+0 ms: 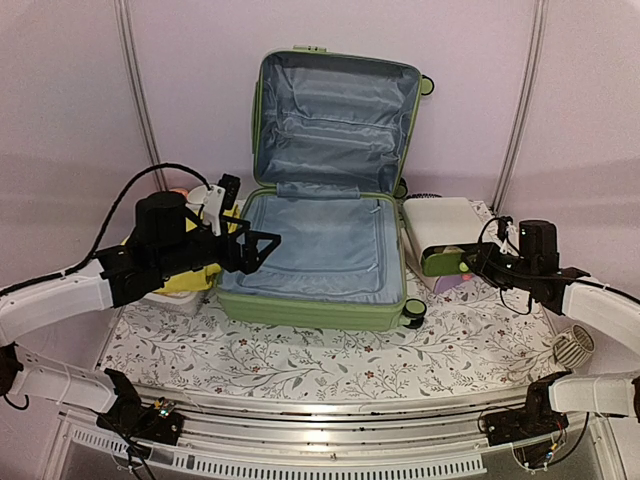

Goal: Open, take out, and arrange the luggage
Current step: Close the drawer in the storage box.

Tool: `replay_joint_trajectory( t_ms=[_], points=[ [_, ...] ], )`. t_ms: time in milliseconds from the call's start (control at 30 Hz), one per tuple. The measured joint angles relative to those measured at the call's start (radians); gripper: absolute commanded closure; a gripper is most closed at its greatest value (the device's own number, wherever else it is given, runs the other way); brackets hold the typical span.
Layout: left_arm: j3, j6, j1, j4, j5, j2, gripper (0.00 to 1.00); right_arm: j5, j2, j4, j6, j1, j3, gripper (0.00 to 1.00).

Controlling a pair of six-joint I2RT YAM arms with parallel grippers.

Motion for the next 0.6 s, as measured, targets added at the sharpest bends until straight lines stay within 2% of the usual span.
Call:
replay_joint_trajectory(
  t_ms=[600],
  points=[
    [-0.004,0.0,0.0,0.0,-0.011,-0.01,0.02,0.021,0.0,-0.006,-0.012,0.0,-0.013,0.59]
  ],
)
